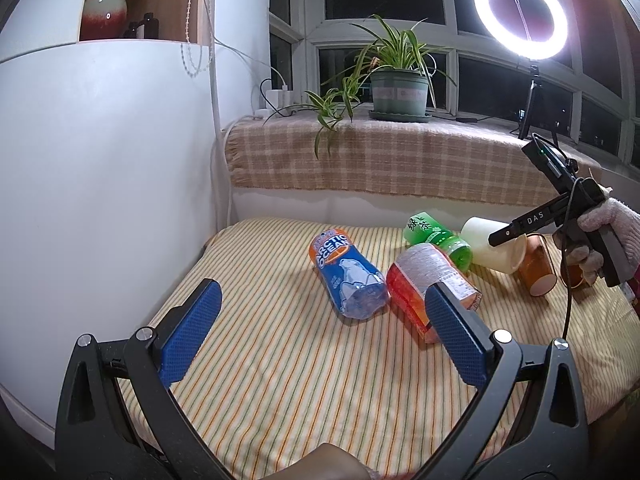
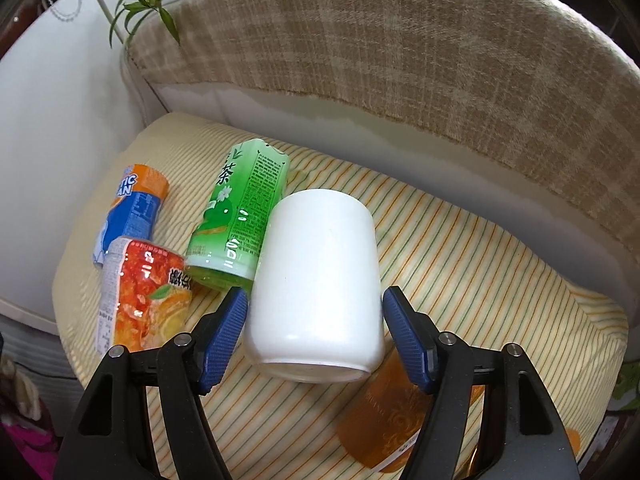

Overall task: Flip cup upright
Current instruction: 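Close the right gripper on the white cup and lift it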

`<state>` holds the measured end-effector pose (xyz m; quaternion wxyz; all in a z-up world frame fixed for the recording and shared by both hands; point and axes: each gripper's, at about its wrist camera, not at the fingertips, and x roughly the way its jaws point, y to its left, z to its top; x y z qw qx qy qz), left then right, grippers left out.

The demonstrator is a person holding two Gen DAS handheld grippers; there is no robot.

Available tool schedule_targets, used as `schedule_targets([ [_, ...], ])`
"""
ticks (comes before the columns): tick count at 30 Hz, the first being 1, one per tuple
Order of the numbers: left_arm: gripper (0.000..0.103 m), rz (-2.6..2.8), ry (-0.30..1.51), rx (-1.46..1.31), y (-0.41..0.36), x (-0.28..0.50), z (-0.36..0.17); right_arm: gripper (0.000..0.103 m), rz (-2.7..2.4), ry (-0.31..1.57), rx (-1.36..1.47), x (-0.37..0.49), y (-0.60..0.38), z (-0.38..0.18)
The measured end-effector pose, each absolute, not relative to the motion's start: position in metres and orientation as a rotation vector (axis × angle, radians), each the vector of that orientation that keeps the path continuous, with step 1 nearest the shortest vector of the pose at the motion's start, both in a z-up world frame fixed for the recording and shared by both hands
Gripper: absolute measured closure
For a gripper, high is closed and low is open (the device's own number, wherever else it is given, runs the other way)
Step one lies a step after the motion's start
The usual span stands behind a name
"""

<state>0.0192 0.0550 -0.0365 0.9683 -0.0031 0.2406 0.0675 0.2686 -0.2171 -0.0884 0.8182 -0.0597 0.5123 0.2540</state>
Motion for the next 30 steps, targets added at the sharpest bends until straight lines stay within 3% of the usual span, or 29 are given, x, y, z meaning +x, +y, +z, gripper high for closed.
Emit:
schedule_targets([
  [9, 0.0, 0.117, 0.48, -0.014, 0.051, 0.016, -0.034, 0.033, 0.523, 1.068, -0.083, 0.233, -0.219, -0.092],
  [25, 0.0, 0.008, 0.503, -0.023, 0.031, 0.011, -0.037, 0.037, 0.415, 0.869, 0.01, 0.112, -0.237, -0.097],
  [30, 0.0, -0.06, 0.536, -0.038, 0.017, 0.014, -0.039, 0.043, 0.372, 0.87, 0.058, 0.078, -0.247, -0.111],
])
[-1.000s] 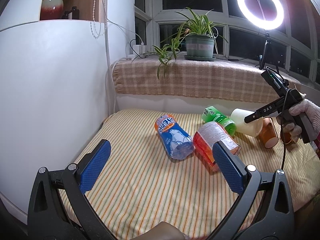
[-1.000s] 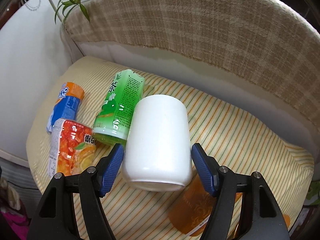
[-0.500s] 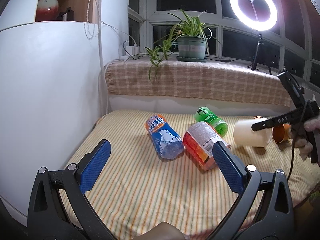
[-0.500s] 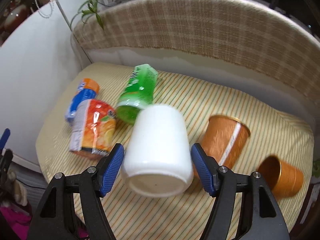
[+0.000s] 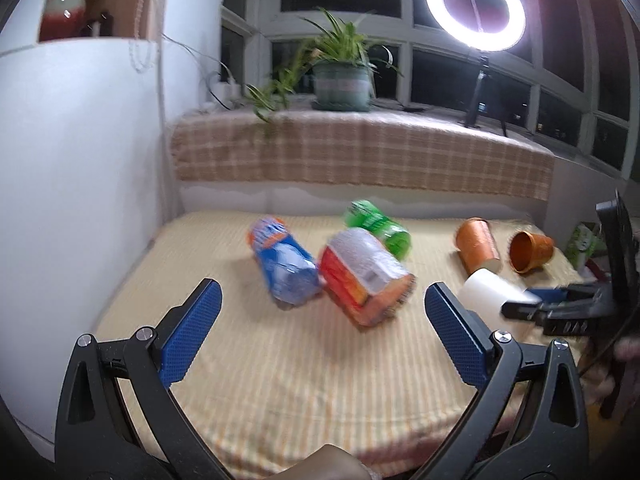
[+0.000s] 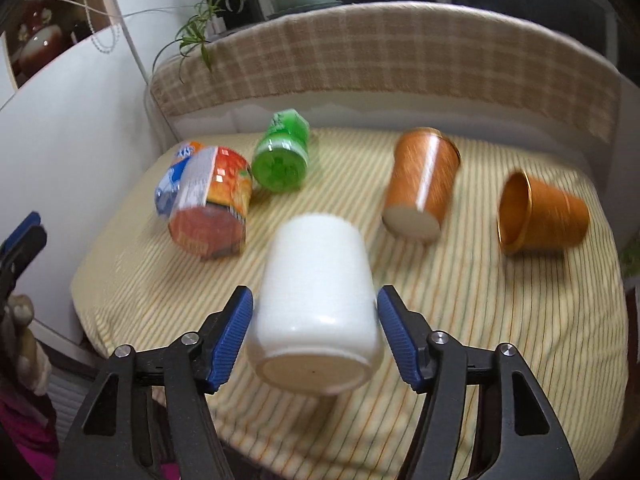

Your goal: Flip cup upright

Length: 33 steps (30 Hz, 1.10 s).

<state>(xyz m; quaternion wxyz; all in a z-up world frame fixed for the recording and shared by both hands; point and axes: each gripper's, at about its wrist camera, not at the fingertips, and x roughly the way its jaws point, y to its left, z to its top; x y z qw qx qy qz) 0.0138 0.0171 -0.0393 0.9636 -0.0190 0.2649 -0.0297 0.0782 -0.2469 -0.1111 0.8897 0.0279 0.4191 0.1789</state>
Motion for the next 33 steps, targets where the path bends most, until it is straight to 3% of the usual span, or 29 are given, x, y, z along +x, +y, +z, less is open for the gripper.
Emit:
schedule_targets([
  [1, 0.0, -0.087, 0.554, -0.052, 0.014, 0.017, -0.041, 0.055, 0.363, 0.872, 0.062, 0.073, -0.247, -0.113],
  [4, 0.0, -0.145, 0.598, -0.079, 0.001, 0.023, -0.045, 0.061, 0.356, 0.851, 0.091, 0.061, -0.25, -0.111],
  [15, 0.001, -0.407, 0.937, -0.374, -0.037, 0.074, -0.081, 0.061, 0.361, 0.797, 0.212, 0.032, -0.273, -0.105],
  [19, 0.002, -0.413, 1.038, -0.51, -0.046, 0.094, -0.1, 0.047, 0.341, 0.773, 0.25, 0.017, -0.291, -0.1],
  [33, 0.003, -0.303, 1.158, -0.636, -0.073, 0.126, -0.131, 0.045, 0.274, 0.751, 0.241, -0.009, -0.321, -0.099],
])
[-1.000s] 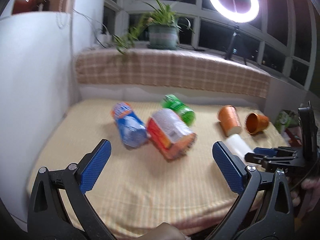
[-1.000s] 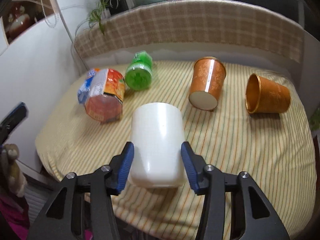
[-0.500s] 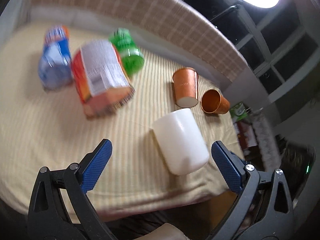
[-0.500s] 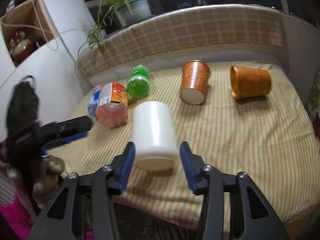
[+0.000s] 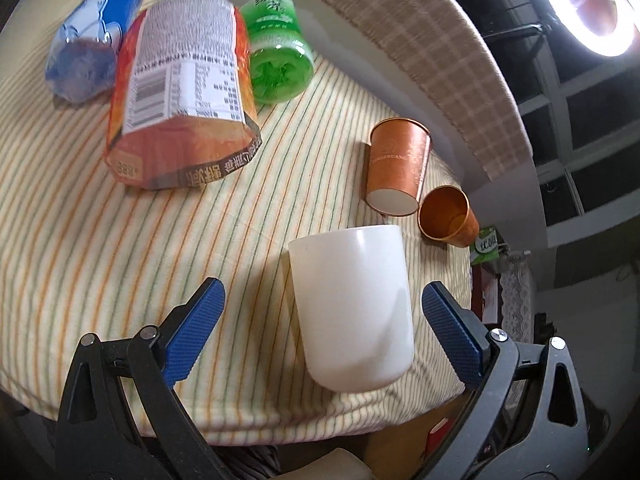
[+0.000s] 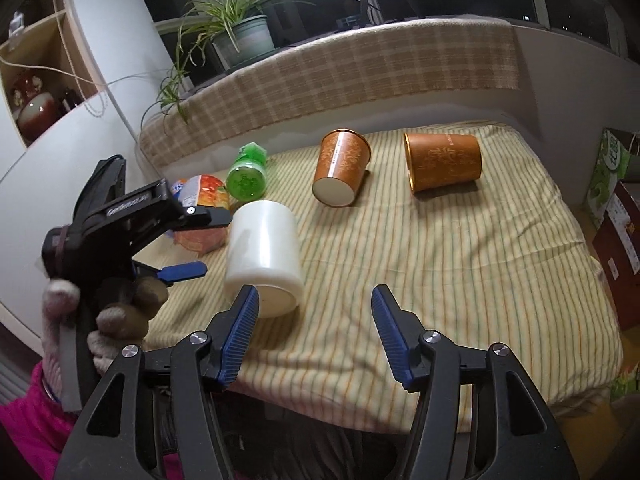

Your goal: Flip cup upright

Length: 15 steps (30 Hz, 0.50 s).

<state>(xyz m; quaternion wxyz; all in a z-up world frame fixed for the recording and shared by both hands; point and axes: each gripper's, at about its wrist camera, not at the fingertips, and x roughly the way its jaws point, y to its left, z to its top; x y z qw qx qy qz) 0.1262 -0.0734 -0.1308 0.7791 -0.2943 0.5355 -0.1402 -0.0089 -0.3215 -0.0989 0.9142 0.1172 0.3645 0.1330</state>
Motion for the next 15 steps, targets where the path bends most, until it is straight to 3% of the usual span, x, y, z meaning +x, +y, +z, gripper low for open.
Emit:
schedule_targets([
  [4, 0.014, -0.29, 1.188, -0.656, -0.079, 0.135, -0.139, 0.045, 0.269, 0.753, 0.243, -0.011, -0.325, -0.101],
  [15, 0.014, -0.335, 1.211, -0.634, -0.098, 0.143, -0.143, 0.045, 0.226, 0.768, 0.26, -0.009, -0.339, -0.111],
])
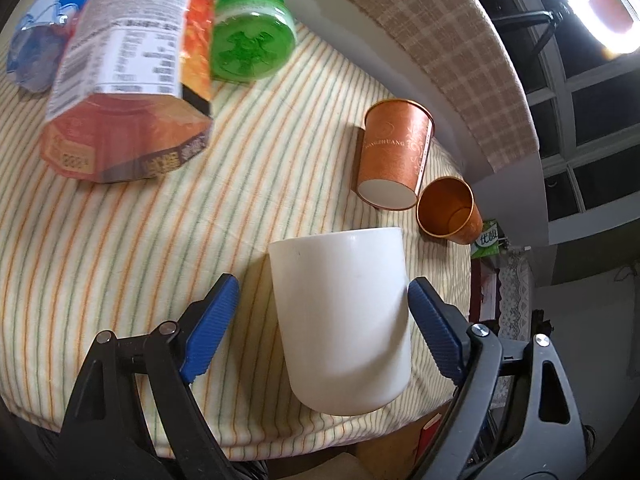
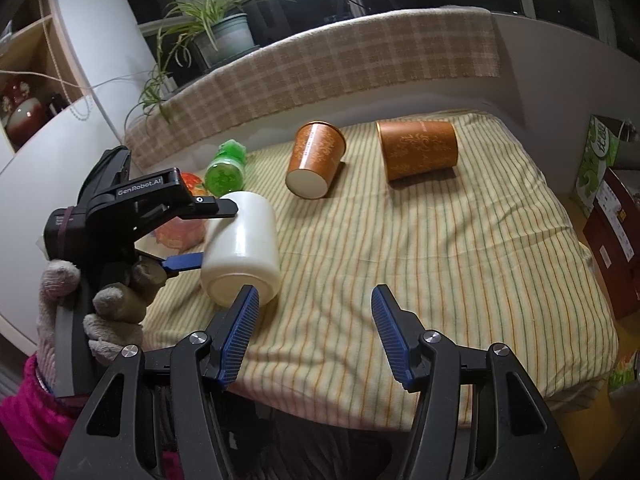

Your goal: Flip cup upright

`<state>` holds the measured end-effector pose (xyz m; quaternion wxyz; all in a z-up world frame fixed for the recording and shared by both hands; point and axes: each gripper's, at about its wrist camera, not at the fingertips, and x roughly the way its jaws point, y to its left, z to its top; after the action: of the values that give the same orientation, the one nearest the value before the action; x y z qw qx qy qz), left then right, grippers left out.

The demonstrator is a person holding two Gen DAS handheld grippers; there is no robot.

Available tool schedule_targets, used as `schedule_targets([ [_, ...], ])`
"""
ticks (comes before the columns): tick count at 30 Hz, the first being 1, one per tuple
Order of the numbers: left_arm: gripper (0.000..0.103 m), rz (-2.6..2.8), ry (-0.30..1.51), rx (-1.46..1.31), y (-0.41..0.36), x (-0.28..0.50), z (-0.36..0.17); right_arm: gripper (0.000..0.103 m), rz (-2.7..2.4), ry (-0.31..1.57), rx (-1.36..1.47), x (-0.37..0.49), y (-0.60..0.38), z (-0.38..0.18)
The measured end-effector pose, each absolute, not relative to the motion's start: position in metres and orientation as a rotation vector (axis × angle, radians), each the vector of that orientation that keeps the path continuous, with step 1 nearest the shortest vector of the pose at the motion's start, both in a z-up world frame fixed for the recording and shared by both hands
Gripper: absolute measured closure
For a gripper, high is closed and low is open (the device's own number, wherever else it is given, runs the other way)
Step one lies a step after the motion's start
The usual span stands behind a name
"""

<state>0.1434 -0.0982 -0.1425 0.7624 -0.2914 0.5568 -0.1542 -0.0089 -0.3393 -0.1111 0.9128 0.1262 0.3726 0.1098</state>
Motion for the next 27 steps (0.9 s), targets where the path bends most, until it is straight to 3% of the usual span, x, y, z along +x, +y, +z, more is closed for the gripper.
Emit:
schedule_targets([
  [4, 0.016, -0.348, 1.221, -0.617, -0.106, 0.145, -0.143, 0.045, 0.222, 0.772, 0.266, -0.007, -0.341, -0.113],
  [7, 0.024, -0.364, 1.229, -0.59, -0.115, 0.146, -0.145, 0.045, 0.215, 0.779, 0.27, -0.005, -0.342, -0.116],
  [27, 0.026, -0.367, 0.968, -0.21, -0.133, 0.107, -0.099, 0.045, 0.171, 0.782, 0.275, -0.005, -0.343, -0.117],
])
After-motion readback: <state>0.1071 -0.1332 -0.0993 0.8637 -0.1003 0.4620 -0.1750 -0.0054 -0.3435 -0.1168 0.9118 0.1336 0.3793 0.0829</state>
